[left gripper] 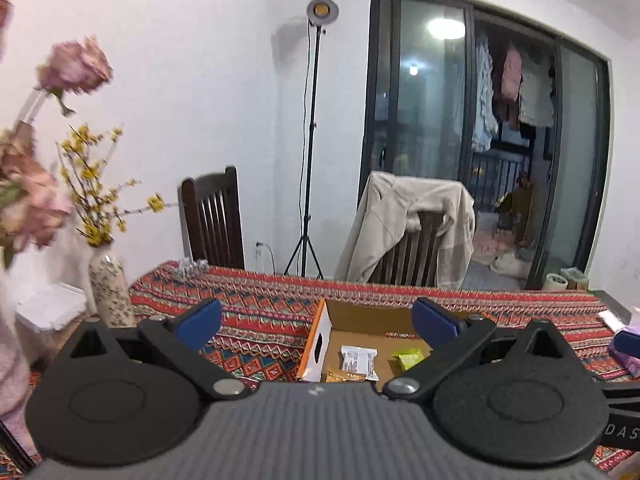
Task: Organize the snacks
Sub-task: 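Pull both tools back from the box toward the snack pile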
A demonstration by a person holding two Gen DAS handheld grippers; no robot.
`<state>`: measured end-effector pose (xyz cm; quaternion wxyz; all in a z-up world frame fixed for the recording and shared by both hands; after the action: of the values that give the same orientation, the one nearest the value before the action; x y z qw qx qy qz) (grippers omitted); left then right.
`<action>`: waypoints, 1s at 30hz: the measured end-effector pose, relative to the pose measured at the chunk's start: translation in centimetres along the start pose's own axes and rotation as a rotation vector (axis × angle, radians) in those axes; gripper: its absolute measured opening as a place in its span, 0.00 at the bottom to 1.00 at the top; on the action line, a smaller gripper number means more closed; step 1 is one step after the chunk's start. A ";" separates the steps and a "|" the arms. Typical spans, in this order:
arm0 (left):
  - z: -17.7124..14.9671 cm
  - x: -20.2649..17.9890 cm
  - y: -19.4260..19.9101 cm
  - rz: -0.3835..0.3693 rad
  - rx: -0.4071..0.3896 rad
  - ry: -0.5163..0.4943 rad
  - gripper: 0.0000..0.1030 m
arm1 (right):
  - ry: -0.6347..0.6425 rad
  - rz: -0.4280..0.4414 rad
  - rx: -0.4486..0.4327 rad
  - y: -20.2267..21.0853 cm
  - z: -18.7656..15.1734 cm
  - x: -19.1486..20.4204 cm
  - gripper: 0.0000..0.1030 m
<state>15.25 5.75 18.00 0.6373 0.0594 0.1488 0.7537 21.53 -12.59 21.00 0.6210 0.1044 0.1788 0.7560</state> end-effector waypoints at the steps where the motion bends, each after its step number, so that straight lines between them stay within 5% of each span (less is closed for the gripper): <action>1: 0.0 0.1 0.8 0.000 -0.009 -0.002 1.00 | 0.003 0.004 -0.009 0.8 -0.1 0.0 1.00; 10: -2.1 0.9 7.7 -0.024 -0.123 0.005 1.00 | 0.012 0.033 -0.063 6.0 -3.0 0.2 1.00; 16: -6.8 1.1 7.9 -0.013 -0.123 -0.016 1.00 | 0.004 0.069 -0.073 6.8 -6.4 0.4 1.00; 25: -15.8 3.6 4.2 -0.039 0.045 0.052 1.00 | 0.007 0.091 0.146 2.1 -14.5 2.9 0.95; 30: -17.6 5.7 2.9 -0.001 0.103 0.082 1.00 | -0.063 0.080 0.266 -1.6 -16.4 3.6 0.88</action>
<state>6.57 8.26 1.58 0.6270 0.0612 0.2136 0.7466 16.00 -11.10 5.15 0.5764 0.2166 0.2537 0.7460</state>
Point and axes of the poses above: each gripper's, at about its wrist camera, not at the fingertips, and y roughly against the way its jaws point, x to its left, z to its top, the point moved 6 cm from there along -y, roughly the way its jaws point, and after that the axes turned 9 degrees about -z, right-handed, at the moved point
